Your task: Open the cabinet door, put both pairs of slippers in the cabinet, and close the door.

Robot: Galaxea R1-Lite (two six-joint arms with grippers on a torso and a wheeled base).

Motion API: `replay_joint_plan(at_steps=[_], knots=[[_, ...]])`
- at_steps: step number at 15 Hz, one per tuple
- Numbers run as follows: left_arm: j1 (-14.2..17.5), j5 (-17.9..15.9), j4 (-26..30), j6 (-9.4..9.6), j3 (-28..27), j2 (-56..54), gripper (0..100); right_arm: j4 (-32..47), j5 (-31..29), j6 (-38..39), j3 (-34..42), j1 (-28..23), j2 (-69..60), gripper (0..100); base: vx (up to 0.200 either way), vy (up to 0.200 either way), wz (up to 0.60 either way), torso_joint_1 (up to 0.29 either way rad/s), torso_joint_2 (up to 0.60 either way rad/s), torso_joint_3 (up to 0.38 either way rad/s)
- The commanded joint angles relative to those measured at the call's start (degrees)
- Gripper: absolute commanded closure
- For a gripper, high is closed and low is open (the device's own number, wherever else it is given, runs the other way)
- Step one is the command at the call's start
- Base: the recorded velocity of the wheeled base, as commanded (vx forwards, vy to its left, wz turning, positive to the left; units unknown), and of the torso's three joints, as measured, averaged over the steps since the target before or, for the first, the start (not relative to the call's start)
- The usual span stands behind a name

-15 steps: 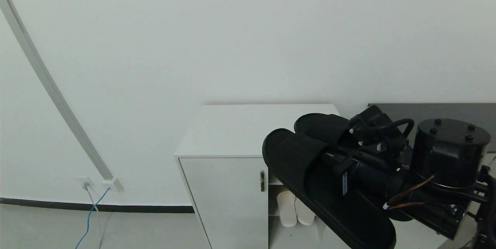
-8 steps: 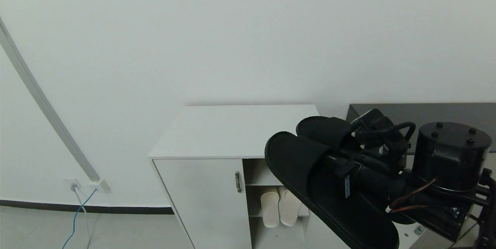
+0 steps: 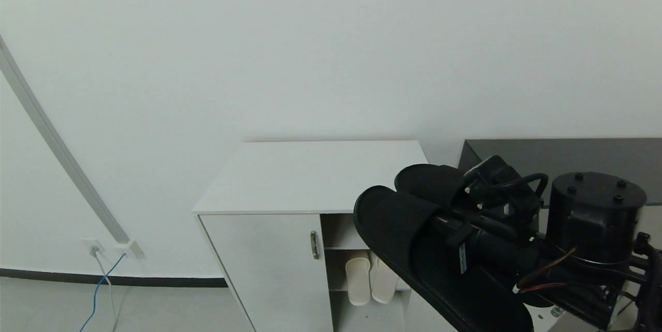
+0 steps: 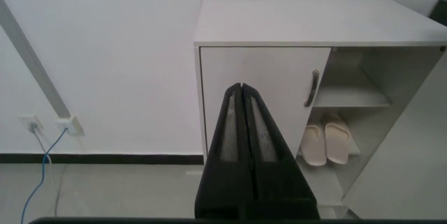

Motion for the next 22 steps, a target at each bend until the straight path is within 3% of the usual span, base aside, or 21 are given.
replay_joint_plan(at_steps=[1,11,22], knots=[[-0.1,0.0,0.0,-0.03,0.0,0.0,100,-0.1,0.1,-0.1,0.2,0.2,-0.1,100,0.0,0.0,0.0,0.0,0.0,0.0],[-0.1,0.0,0.0,0.06,0.0,0.0,100,-0.2,0.4,-0.2,1.4,1.3,-0.5,100,0.0,0.0,0.0,0.0,0.0,0.0],[-0.1,0.0,0.0,-0.03,0.0,0.0,100,-0.2,0.5,-0.2,1.9,2.2,-0.4,100,0.0,0.0,0.0,-0.15,0.35,0.194]])
